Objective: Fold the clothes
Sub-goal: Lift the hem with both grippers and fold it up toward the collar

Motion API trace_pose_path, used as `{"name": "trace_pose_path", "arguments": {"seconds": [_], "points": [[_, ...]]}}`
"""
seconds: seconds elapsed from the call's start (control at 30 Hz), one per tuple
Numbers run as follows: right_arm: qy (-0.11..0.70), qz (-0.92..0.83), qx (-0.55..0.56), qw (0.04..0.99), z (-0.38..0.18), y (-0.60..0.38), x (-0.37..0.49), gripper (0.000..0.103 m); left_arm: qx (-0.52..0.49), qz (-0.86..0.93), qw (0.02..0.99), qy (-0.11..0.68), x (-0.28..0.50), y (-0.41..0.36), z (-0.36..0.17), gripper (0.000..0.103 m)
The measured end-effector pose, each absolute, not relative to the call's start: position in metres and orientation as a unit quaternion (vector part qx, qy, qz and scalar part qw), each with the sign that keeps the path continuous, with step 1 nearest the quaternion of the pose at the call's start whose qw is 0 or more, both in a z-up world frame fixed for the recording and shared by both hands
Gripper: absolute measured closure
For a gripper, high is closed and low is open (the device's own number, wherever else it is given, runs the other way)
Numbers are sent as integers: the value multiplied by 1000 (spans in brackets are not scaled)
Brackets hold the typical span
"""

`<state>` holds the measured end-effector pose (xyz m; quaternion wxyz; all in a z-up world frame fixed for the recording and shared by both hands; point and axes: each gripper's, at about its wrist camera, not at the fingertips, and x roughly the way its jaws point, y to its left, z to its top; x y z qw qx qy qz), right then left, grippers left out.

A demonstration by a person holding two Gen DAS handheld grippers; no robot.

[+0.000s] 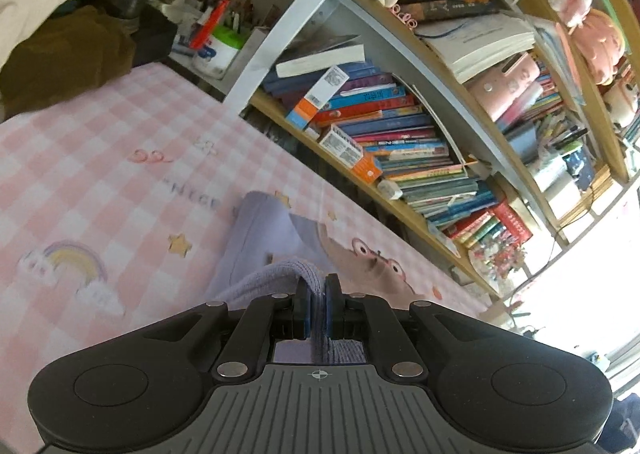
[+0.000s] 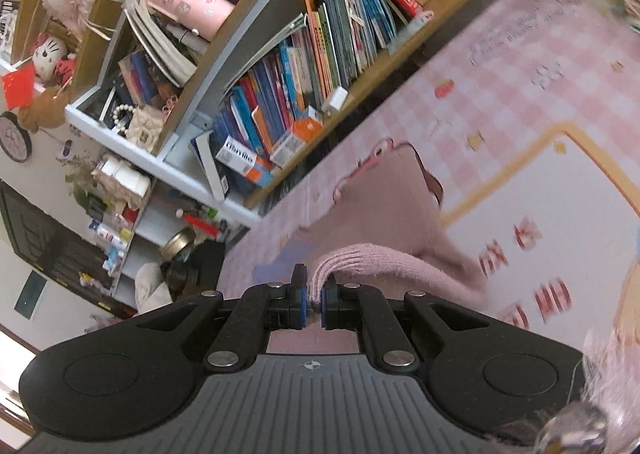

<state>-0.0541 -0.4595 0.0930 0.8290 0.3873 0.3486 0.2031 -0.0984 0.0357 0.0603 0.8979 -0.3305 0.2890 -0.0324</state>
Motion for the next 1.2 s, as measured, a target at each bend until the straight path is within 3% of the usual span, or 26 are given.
{"name": "trace_pose_path", "arguments": {"seconds": [0.47,0.7,0.77,0.83,0.9,0.93,1.07,1.2], "points": [[359,156,365,844,71,-435,43,97,-322,-40,890,321,-9,50,32,96],[385,126,362,840,45,-425,74,96,-311,-32,880,358,19,53,9,91],[386,116,358,842,41,-422,80,90,-306,-30,877,369,24,54,3,86],[382,103,354,848,42,-421,84,68,-301,-25,877,373,28,56,3,81],[365,99,356,855,45,-424,84,68,-288,-13,889,355,26,59,8,58],[361,97,356,857,47,-426,85,68,-280,-4,898,339,24,61,12,54],[365,81,304,876,51,-426,89,68,-253,8,914,317,20,70,19,52],[377,86,166,907,49,-400,93,65,-192,-18,922,334,26,55,16,52]]}}
